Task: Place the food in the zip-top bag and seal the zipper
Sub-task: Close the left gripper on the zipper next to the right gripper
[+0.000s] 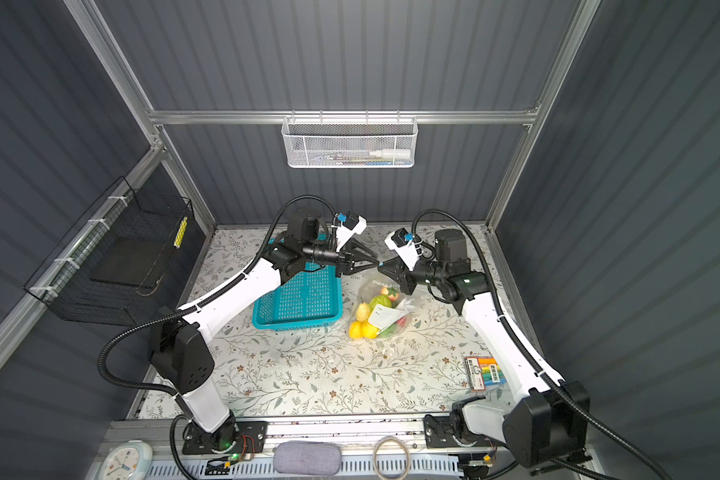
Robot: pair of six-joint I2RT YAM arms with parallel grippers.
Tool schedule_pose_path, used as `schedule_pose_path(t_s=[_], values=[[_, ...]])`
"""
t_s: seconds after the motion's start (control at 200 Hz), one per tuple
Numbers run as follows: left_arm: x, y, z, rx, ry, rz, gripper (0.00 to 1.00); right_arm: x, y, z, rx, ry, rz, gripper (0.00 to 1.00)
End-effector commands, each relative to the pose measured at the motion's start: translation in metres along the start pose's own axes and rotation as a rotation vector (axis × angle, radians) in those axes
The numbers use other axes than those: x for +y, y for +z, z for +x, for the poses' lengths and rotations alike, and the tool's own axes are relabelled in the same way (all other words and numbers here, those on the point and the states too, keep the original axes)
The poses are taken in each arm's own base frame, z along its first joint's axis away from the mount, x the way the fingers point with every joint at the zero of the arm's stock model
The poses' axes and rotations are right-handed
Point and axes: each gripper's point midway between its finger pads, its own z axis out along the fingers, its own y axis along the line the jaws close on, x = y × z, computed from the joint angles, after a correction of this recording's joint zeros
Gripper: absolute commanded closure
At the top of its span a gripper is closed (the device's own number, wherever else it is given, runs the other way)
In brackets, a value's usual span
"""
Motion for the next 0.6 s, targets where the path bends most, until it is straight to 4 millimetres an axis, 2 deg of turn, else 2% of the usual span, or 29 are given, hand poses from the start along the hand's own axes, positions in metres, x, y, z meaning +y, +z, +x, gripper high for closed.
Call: schedule_pose_path(t_s=[0.0,0.17,0.3,0.37,0.45,0.595], values=[[-0.0058,0.0046,-0.0024,0.007,-0.014,0.043,0.71,0.0025,-0.0018,-0.0126,-0.028,-0.013,-0.015,1.00],[-0.0041,0.0074,-0.0025,0.009,-0.018,0.042,0.75,0.0026,-0.0011,-0.0117,-0.027,-0.011,-0.018,1.00],[-0.0045,0.0098,-0.0029,0.012,-0.020,0.047,0.83,0.0024,-0.0010,-0.0106,-0.026,-0.010,-0.016,1.00],[-0.0044,0.0104,-0.0035,0.012,-0.020,0.047,0.88,0.0022,-0.0006,-0.0093,-0.024,-0.010,-0.015,1.00],[-0.0046,0.0104,-0.0040,0.013,-0.021,0.048,1.00,0.0020,-0.0008,-0.0088,-0.021,-0.011,-0.013,1.00],[-0.0038,0.0102,-0.0035,0.015,-0.022,0.041,1.00,0.0018,-0.0006,-0.0071,-0.017,-0.010,-0.011,1.00]])
